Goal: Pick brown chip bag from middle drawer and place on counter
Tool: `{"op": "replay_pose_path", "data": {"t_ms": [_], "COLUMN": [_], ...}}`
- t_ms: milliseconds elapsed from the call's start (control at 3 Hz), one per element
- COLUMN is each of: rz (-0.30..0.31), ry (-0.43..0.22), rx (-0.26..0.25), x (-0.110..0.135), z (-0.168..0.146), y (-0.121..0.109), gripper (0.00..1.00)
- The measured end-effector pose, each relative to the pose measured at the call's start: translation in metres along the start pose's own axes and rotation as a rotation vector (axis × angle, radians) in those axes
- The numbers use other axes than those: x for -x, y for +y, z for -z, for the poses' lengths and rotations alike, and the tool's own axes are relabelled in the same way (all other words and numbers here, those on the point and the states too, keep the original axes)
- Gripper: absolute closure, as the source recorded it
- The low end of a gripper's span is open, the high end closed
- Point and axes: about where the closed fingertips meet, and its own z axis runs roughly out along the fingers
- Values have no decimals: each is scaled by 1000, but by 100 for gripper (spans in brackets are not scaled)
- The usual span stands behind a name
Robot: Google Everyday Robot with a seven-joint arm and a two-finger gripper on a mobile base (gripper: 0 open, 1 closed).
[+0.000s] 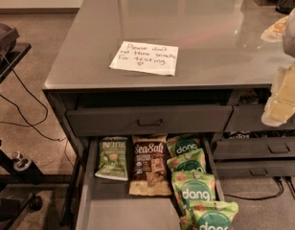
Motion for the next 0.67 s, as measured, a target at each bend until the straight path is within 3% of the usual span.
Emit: {"op": "replay_pose_path", "data": {"t_ms": [667], "rz": [6], "ry": [-29], "rx": [-6], "x": [2], "z": [-5], "y": [2], "gripper": [0]}}
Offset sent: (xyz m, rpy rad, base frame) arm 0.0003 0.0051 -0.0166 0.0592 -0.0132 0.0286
